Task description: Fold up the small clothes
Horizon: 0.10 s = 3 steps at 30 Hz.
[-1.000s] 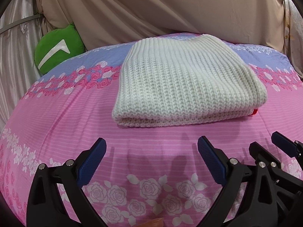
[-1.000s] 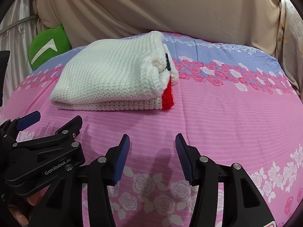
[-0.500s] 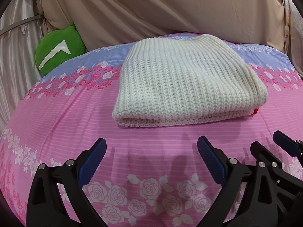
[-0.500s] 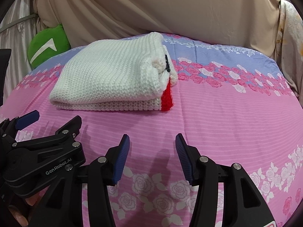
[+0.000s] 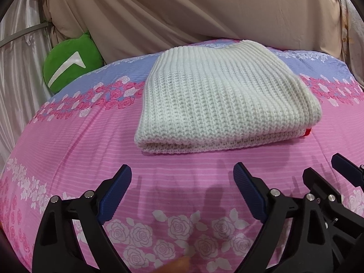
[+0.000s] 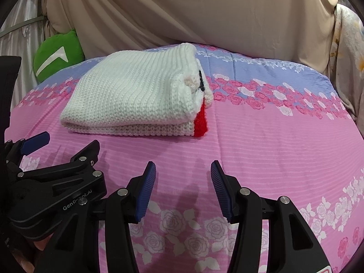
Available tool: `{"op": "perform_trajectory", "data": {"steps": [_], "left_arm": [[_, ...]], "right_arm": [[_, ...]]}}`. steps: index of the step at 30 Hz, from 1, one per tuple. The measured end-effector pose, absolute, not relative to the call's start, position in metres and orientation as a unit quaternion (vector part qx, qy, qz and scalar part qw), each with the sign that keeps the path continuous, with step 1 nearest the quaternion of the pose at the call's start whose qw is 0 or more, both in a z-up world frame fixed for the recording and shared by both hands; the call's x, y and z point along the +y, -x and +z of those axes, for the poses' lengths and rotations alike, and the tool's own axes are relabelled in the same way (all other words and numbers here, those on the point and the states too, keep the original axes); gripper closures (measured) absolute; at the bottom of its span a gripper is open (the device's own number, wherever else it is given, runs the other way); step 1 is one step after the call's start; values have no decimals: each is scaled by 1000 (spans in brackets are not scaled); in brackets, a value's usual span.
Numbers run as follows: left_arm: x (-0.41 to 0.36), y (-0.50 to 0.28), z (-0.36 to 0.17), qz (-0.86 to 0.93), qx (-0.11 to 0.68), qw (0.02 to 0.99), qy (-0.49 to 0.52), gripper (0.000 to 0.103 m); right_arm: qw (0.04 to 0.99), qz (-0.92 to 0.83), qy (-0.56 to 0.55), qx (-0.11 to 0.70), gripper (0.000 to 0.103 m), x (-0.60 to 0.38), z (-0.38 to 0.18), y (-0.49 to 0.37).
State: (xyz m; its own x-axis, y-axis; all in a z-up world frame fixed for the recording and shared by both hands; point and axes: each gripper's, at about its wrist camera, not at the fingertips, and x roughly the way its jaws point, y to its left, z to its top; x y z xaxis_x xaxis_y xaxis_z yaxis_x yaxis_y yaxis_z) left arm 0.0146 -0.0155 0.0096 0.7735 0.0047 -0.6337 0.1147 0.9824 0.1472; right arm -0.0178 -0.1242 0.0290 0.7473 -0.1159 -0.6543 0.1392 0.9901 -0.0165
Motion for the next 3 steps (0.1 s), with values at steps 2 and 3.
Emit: {"op": "perform_trajectory", "data": {"steps": [2,3], "left_arm": [[-16,-15,9,-28,335,937,-91,15],[-16,-15,9,-28,336,937,-91,15]], "right_arm": [[934,-68,-18,350,52,-125,29,17],[934,-69,-18,350,52,-125,29,17]]}}
